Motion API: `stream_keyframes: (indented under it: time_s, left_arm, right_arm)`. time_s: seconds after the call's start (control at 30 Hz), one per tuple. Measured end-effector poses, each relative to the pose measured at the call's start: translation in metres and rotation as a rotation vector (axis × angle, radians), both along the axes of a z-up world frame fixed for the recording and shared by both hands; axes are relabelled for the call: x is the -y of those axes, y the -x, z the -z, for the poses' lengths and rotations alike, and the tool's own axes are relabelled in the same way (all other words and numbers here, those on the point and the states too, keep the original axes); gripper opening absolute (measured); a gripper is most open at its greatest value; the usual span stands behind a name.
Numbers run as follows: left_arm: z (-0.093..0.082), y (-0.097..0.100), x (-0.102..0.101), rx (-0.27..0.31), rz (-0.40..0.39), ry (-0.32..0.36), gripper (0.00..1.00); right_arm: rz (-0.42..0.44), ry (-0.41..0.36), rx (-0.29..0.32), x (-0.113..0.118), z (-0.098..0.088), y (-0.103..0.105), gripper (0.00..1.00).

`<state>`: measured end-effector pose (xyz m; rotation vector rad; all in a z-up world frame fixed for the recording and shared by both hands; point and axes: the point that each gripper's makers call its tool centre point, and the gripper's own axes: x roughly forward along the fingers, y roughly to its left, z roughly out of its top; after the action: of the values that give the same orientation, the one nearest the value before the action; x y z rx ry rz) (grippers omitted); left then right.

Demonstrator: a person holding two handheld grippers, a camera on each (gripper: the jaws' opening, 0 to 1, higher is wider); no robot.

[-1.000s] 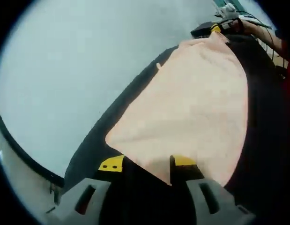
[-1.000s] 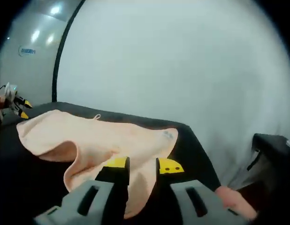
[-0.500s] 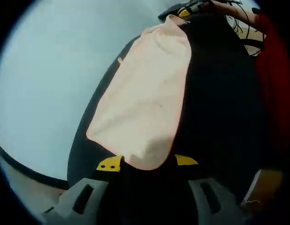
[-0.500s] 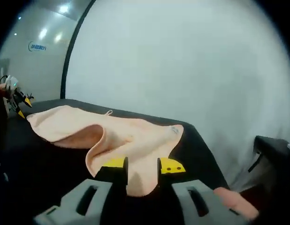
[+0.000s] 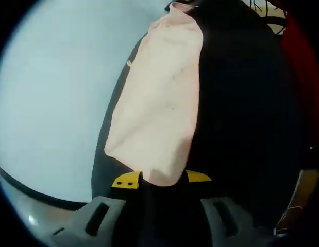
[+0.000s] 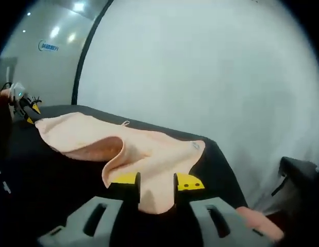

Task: Fold the towel on the table until its edges align and the towel forms a compact rectangular stack.

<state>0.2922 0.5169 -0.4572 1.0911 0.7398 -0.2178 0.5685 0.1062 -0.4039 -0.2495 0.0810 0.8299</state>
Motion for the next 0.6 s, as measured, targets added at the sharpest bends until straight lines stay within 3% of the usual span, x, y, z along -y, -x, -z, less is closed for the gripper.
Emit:
stream_keyframes:
  time_s: [0.1, 0.13, 0.23, 0.37, 0.47, 0.53, 0.6]
  left_arm:
    - [0.010, 0.003, 0.010, -0.047, 0.053, -0.005, 0.05]
    - [0.006, 0.000, 0.010, -0.021, 0.047, -0.021, 0.01]
    - [-0.004, -0.005, 0.005, 0.004, 0.074, -0.081, 0.00]
    - [-0.010, -0.004, 0.000, 0.019, 0.078, -0.114, 0.00]
    - [-0.020, -0.005, -0.004, 0.058, 0.058, -0.097, 0.00]
    - [-0.029, -0.006, -0.011, 0.108, -0.003, -0.066, 0.00]
    - [-0.040, -0.008, -0.015, 0.179, -0.070, 0.012, 0.00]
  right_arm:
    - [-0.034, 0.043, 0.008, -0.005, 0.003, 0.011, 0.23]
    - [-0.040, 0.090, 0.041, -0.007, 0.002, 0.014, 0.23]
    - [-0.048, 0.180, 0.106, -0.009, 0.001, 0.017, 0.21]
    - [-0.044, 0.306, 0.135, -0.003, 0.009, 0.022, 0.21]
    - [-0.064, 0.434, 0.153, 0.005, 0.021, 0.020, 0.21]
    - [-0.078, 0.434, 0.131, 0.003, 0.028, 0.023, 0.21]
    - [-0.112, 0.446, 0.100, 0.001, 0.039, 0.028, 0.21]
